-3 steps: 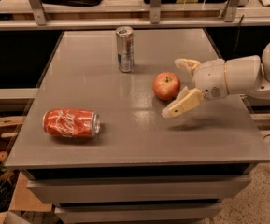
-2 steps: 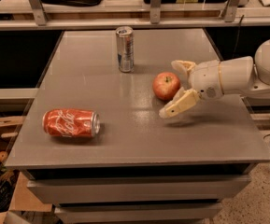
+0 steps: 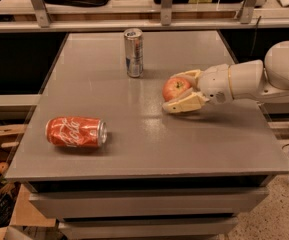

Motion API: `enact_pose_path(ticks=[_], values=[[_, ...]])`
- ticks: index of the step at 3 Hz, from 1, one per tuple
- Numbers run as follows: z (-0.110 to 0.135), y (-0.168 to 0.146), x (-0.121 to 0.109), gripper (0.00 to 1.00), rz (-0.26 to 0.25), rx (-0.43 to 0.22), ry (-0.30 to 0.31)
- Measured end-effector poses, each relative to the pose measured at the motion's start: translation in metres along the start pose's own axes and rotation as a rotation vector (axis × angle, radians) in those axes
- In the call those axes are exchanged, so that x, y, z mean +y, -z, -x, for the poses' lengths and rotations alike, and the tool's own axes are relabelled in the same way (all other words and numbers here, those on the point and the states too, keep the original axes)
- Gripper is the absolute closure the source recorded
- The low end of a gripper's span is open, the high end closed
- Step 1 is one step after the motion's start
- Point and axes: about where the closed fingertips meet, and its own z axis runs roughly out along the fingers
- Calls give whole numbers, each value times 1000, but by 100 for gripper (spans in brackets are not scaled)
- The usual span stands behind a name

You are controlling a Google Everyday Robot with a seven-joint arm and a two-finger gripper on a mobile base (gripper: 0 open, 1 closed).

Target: Move apple near coke can

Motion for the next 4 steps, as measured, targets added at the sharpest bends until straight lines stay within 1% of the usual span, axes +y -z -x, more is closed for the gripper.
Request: enact_pose_path(ticks=[2,3,4], values=[[-2,-8,-8,87,19,-9,-7],[0,-8,-8,100,19,-9,-7],[0,-8,-8,100,20,-9,-7]])
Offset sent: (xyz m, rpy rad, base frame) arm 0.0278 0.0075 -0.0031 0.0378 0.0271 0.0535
